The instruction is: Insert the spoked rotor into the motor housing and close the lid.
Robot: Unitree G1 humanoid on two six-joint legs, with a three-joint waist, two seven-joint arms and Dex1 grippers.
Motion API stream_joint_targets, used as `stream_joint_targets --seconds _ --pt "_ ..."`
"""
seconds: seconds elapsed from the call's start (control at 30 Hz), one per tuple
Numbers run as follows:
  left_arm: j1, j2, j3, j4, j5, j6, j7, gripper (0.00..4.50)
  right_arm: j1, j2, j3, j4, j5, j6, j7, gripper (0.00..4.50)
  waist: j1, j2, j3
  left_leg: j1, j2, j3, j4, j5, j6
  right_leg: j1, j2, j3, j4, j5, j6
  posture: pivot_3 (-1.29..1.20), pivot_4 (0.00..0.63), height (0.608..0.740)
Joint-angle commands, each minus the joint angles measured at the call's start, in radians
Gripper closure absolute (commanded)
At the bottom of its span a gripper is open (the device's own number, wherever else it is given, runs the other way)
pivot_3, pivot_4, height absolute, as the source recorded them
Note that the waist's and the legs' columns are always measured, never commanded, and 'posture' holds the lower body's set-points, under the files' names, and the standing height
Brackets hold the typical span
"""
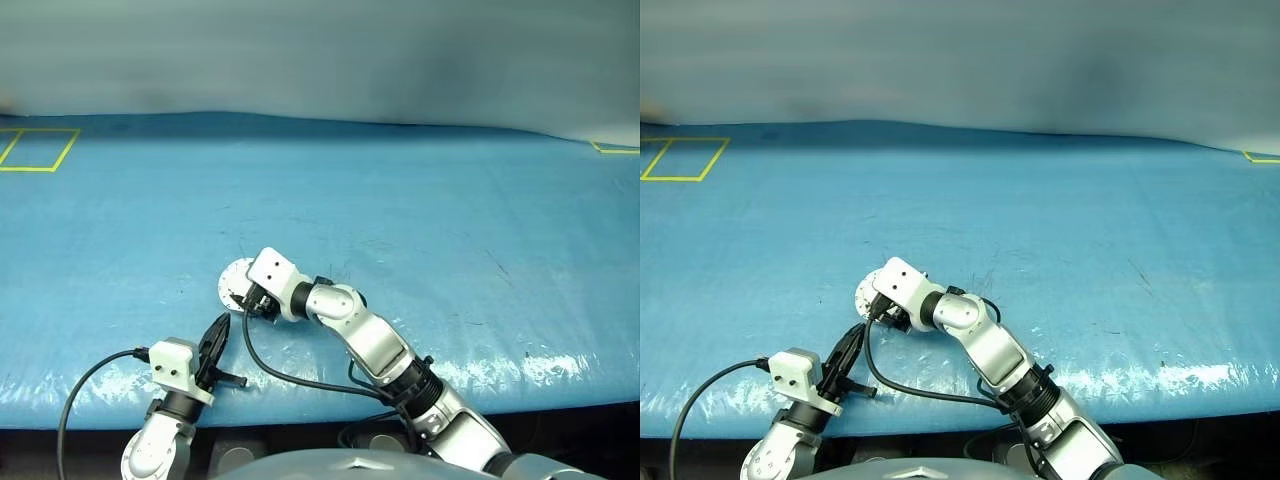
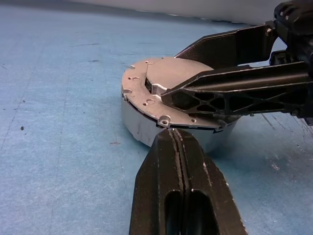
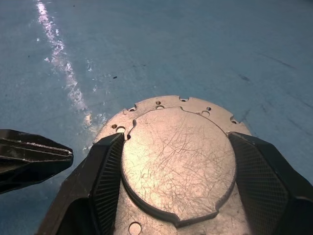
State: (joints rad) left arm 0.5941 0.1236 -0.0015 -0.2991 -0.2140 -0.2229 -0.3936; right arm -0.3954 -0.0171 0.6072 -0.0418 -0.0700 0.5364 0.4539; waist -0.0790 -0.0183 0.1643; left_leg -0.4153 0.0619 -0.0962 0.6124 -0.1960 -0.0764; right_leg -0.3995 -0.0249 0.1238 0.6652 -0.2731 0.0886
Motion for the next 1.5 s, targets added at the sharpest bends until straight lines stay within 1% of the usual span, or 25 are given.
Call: stream_joint_targets --seconds 0.03,0.17,0.27,0.3,0.37,0.43,0.5,0.57,0.67,0.73,0.87,0.97,1.1,1.27,1.5 --pt "-0.009 0.012 -0.003 -0.010 -0.003 -0.019 -0.006 4.50 -0.024 -0.002 -0.012 0.043 -0.032 0.047 -0.021 1.47 0.000 0.000 0.000 0.000 0.000 0.000 0.000 0.000 0.000 0.000 0.000 0.000 0.000 0.000 0.000 0.00 0.150 0.740" --pt "-0.015 0.020 -0.003 -0.007 -0.006 -0.021 -0.013 4.50 -0.048 -0.010 -0.024 0.079 -0.037 0.061 -0.024 1.47 0.000 0.001 0.000 0.001 0.000 0.000 0.000 0.000 0.000 0.000 0.000 0.000 0.000 0.000 0.000 0.00 0.150 0.740" --pt "-0.014 0.034 0.002 -0.025 -0.022 0.009 -0.019 4.50 -0.055 -0.016 -0.033 0.088 -0.024 0.081 -0.010 1.47 0.001 0.001 -0.001 0.001 0.000 0.000 0.000 0.000 0.000 0.001 0.000 0.000 0.000 0.000 0.000 0.00 0.150 0.740" --pt "-0.026 0.047 0.019 -0.040 -0.048 0.043 -0.020 4.50 -0.053 -0.018 -0.036 0.088 -0.019 0.085 -0.006 1.47 0.001 0.001 -0.001 0.001 0.000 0.000 0.000 0.000 0.000 0.001 0.000 0.000 0.000 0.000 0.000 0.00 0.150 0.740" --pt "-0.058 0.077 0.068 -0.088 -0.128 0.182 0.010 4.50 -0.044 -0.018 -0.043 0.080 -0.010 0.091 -0.001 1.47 0.002 0.001 -0.001 0.001 0.000 0.000 0.000 0.000 0.000 0.001 0.000 0.000 0.001 0.000 0.000 0.00 0.150 0.740" --pt "-0.085 0.106 0.129 -0.127 -0.228 0.346 0.063 4.50 -0.035 -0.022 -0.041 0.070 -0.009 0.093 0.002 1.47 0.003 0.001 -0.001 0.001 0.000 -0.001 0.000 0.000 0.000 0.001 0.000 0.000 0.001 0.000 0.000 0.00 0.150 0.740" --pt "-0.106 0.131 0.178 -0.179 -0.328 0.452 0.087 4.50 -0.028 -0.026 -0.035 0.064 -0.013 0.094 0.003 1.47 0.003 0.001 -0.001 0.001 0.000 -0.001 0.001 0.000 0.000 0.001 0.000 -0.001 0.001 0.000 0.000 0.00 0.150 0.740" --pt "-0.142 0.163 0.216 -0.224 -0.430 0.531 0.081 4.50 -0.021 -0.026 -0.033 0.060 -0.013 0.098 0.003 1.47 0.004 0.001 -0.001 0.001 0.000 -0.001 0.001 0.000 0.000 0.002 0.000 0.000 0.000 0.000 0.000 0.00 0.150 0.740" --pt "-0.223 0.195 0.255 -0.250 -0.514 0.625 0.118 4.50 -0.016 -0.024 -0.031 0.057 -0.013 0.101 0.000 1.47 0.013 0.002 -0.001 0.001 0.000 -0.001 0.001 0.000 0.000 0.002 0.000 -0.001 0.000 0.000 0.001 0.00 0.150 0.740" --pt "-0.290 0.218 0.266 -0.237 -0.551 0.684 0.135 4.50 -0.013 -0.021 -0.031 0.057 -0.013 0.102 -0.004 1.47 0.014 0.001 -0.001 0.002 0.000 -0.001 0.001 0.000 0.000 0.003 0.000 -0.001 0.000 0.001 0.001 0.00 0.150 0.740" --pt "-0.442 0.269 0.256 -0.173 -0.636 0.811 0.120 4.50 -0.008 -0.017 -0.034 0.057 -0.014 0.102 -0.011 1.47 0.014 0.001 -0.002 0.003 -0.001 -0.002 0.001 0.000 0.000 0.004 0.000 -0.001 0.000 0.001 0.002 0.00 0.150 0.740" --pt "-0.532 0.296 0.247 -0.116 -0.652 0.873 0.107 4.50 -0.005 -0.014 -0.035 0.057 -0.015 0.101 -0.015 1.47 0.012 0.001 -0.002 0.002 -0.001 -0.002 0.001 0.000 0.000 0.005 0.000 -0.002 -0.001 0.001 0.002 0.00 0.150 0.740" --pt "-0.604 0.333 0.206 -0.044 -0.594 0.905 0.072 4.50 -0.001 -0.006 -0.038 0.053 -0.016 0.096 -0.024 1.47 0.011 0.001 -0.002 0.002 -0.001 -0.002 0.000 0.000 0.000 0.007 0.000 -0.002 -0.001 0.002 0.003 0.00 0.150 0.740" --pt "-0.625 0.371 0.158 0.008 -0.536 0.938 0.025 4.50 0.007 -0.003 -0.043 0.049 -0.016 0.095 -0.033 1.47 0.011 0.001 -0.002 0.002 -0.001 -0.002 -0.001 0.000 0.000 0.007 0.000 -0.002 0.000 0.002 0.003 0.00 0.150 0.740" --pt "-0.630 0.430 0.124 0.027 -0.479 0.977 -0.048 4.50 0.013 0.000 -0.042 0.045 -0.015 0.095 -0.042 1.47 0.012 0.002 -0.002 0.002 -0.001 -0.002 -0.001 0.001 0.000 0.004 0.000 -0.002 -0.001 0.001 0.002 0.00 0.150 0.740"
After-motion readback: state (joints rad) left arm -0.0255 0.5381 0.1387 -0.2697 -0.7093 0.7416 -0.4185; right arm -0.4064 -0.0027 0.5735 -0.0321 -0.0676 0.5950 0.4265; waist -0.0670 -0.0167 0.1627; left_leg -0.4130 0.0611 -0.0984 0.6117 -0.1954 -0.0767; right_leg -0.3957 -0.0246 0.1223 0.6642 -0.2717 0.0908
